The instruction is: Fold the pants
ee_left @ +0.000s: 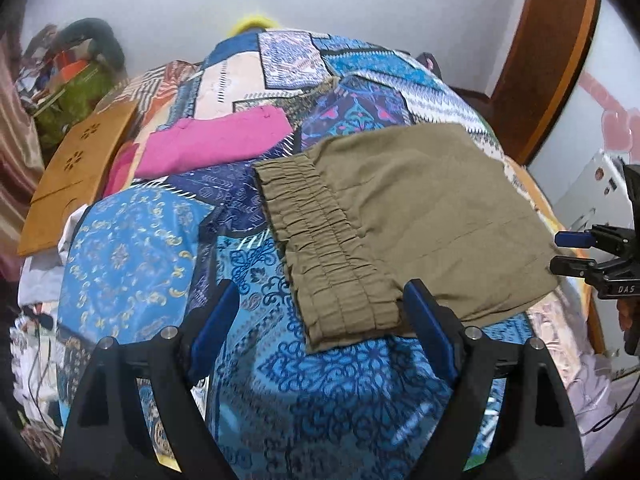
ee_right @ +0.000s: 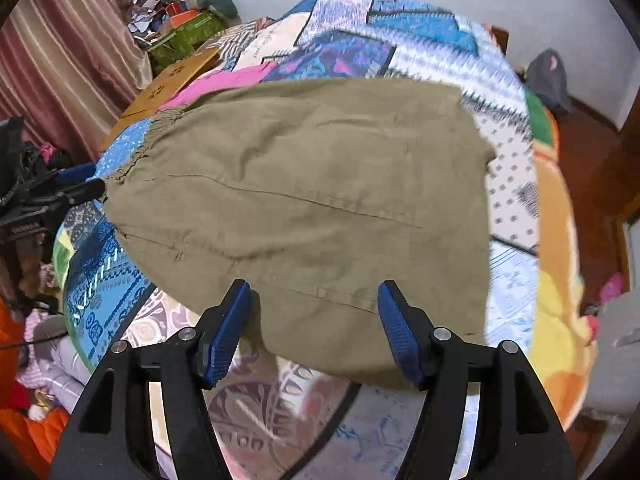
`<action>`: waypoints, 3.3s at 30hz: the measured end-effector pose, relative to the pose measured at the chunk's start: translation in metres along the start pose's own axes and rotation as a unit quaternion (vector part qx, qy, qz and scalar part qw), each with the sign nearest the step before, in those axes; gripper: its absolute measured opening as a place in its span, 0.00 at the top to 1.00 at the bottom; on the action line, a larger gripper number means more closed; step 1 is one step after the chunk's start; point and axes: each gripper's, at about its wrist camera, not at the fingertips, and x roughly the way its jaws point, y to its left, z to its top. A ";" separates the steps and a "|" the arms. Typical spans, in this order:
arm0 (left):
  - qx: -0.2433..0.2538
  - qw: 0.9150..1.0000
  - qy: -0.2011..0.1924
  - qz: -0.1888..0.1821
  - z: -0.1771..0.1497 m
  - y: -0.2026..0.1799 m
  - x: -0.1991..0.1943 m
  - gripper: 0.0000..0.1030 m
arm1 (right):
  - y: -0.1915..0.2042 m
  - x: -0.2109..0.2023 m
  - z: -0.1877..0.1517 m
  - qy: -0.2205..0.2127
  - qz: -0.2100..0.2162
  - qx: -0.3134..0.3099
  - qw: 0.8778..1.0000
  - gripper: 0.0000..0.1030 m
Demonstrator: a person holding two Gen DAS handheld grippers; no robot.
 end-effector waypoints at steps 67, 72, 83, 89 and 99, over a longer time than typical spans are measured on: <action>0.103 0.979 -0.168 0.058 0.056 -0.099 -0.047 0.72 | 0.028 -0.005 0.011 -0.072 0.016 -0.001 0.997 0.41; 0.122 0.980 -0.153 0.026 0.055 -0.128 -0.036 0.72 | -0.017 -0.023 -0.006 -0.076 -0.020 0.045 0.996 0.41; 0.129 0.989 -0.055 -0.045 0.045 -0.182 0.020 0.72 | -0.044 -0.037 -0.027 -0.089 -0.021 0.094 0.991 0.41; 0.117 0.990 -0.007 -0.079 0.036 -0.191 0.028 0.31 | -0.042 -0.051 -0.026 -0.111 -0.034 0.083 0.990 0.41; 0.076 0.993 -0.068 -0.067 0.048 -0.139 -0.018 0.25 | -0.017 -0.065 0.002 -0.160 -0.001 0.060 0.985 0.41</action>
